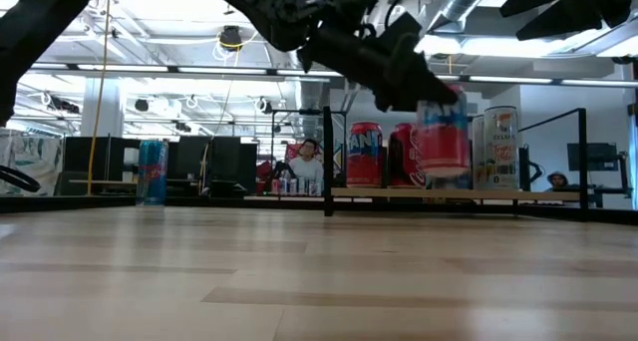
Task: Place canned beverage on shelf
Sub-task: Put the orange soda can on the shelf aligned with the other soda cans
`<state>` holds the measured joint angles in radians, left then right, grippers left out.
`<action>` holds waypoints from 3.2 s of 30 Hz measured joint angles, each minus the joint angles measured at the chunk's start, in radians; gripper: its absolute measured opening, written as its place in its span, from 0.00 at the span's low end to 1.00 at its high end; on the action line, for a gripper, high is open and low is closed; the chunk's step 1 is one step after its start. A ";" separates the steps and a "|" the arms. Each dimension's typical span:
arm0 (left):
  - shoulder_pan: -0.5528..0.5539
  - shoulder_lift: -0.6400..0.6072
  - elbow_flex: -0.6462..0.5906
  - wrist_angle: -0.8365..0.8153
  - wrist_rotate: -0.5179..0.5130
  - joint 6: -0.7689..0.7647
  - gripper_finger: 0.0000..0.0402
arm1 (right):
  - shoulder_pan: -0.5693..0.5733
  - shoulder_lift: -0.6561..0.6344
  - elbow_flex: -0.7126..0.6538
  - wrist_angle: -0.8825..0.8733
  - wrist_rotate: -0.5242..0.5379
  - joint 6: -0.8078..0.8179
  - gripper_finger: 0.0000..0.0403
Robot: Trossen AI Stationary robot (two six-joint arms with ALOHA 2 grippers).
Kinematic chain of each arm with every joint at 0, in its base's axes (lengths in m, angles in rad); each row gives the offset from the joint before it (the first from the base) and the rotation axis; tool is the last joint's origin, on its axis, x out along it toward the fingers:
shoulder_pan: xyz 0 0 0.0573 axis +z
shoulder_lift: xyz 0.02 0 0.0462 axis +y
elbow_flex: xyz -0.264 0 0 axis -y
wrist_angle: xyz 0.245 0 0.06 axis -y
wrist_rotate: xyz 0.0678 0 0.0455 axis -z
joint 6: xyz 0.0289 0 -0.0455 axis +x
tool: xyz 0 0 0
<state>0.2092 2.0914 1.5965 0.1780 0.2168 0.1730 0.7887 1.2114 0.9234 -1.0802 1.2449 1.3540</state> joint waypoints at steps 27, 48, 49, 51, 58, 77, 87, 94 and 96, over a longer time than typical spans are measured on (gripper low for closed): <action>0.114 -0.214 -0.214 -0.017 -0.094 0.086 0.70 | 0.000 0.000 0.000 -0.022 0.011 -0.027 0.91; 0.115 -0.208 -0.260 -0.019 -0.209 0.093 0.70 | -0.065 0.000 0.000 -0.022 -0.016 -0.024 0.91; 0.115 -0.208 -0.260 -0.021 -0.209 0.093 0.70 | -0.065 0.000 0.000 -0.022 -0.016 -0.024 0.91; 0.115 -0.208 -0.260 -0.027 -0.209 0.095 0.71 | -0.065 0.000 0.000 -0.022 -0.016 -0.024 0.91; 0.115 -0.208 -0.260 -0.029 -0.224 0.096 0.75 | -0.065 0.000 0.000 -0.022 -0.017 -0.027 0.91; 0.114 -0.208 -0.260 -0.034 -0.230 0.114 0.77 | -0.065 0.000 0.000 -0.022 -0.018 -0.027 0.91; 0.114 -0.208 -0.259 -0.033 -0.232 0.107 0.77 | -0.065 0.000 0.000 -0.021 -0.018 -0.027 0.91; 0.115 -0.208 -0.259 -0.033 -0.232 0.111 0.77 | -0.065 0.000 0.000 -0.016 -0.018 -0.027 0.91; 0.115 -0.208 -0.259 -0.033 -0.232 0.111 0.77 | -0.065 0.000 0.000 -0.015 -0.018 -0.027 0.91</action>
<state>0.3241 1.8832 1.3373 0.1448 -0.0151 0.2840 0.7238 1.2114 0.9230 -1.0949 1.2266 1.3273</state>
